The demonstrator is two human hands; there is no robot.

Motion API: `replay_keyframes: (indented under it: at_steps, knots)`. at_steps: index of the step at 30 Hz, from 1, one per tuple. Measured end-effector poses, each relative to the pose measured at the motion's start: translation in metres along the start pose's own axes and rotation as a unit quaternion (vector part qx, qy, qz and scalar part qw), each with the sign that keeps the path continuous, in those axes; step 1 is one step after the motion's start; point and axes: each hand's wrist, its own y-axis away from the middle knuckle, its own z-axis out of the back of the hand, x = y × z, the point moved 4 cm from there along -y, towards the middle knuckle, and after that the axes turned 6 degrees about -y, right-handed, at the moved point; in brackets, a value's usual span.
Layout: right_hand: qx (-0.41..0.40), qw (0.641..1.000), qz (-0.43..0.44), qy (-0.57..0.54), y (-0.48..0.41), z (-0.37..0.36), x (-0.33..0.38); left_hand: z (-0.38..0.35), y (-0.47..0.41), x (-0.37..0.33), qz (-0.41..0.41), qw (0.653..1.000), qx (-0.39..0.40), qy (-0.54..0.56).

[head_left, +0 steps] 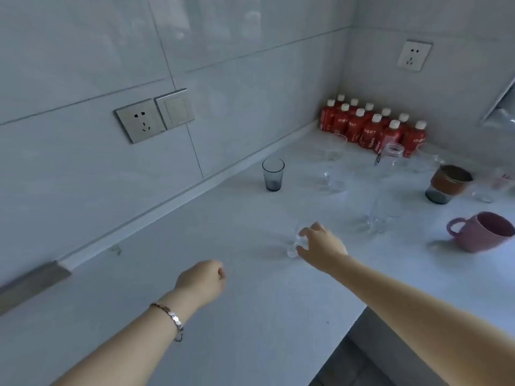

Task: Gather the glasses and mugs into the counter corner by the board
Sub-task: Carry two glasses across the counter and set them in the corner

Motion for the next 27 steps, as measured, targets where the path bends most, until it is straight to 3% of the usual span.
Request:
replay_keyframes:
  at_steps: [2, 10, 15, 22, 27]
  knots:
    - [-0.015, 1.0, -0.013, 0.001, -0.025, 0.01, -0.019, -0.009, -0.026, -0.017, 0.006, 1.0, 0.012, 0.005]
    - [0.127, 0.989, -0.031, -0.075, -0.092, -0.004, -0.064, -0.01, -0.095, -0.057, 0.068, 0.995, 0.031, 0.073]
    - [0.118, 0.978, -0.057, -0.164, -0.106, 0.001, -0.082, 0.006, -0.157, -0.083, 0.08, 0.992, -0.006, 0.102]
    - [0.048, 0.977, -0.064, -0.198, -0.138, 0.034, -0.107, 0.058, -0.274, -0.132, 0.041, 0.977, -0.137, 0.156]
    - [0.024, 0.979, -0.06, -0.195, -0.155, 0.05, -0.112, 0.061, -0.329, -0.155, 0.044, 0.979, -0.104, 0.172]
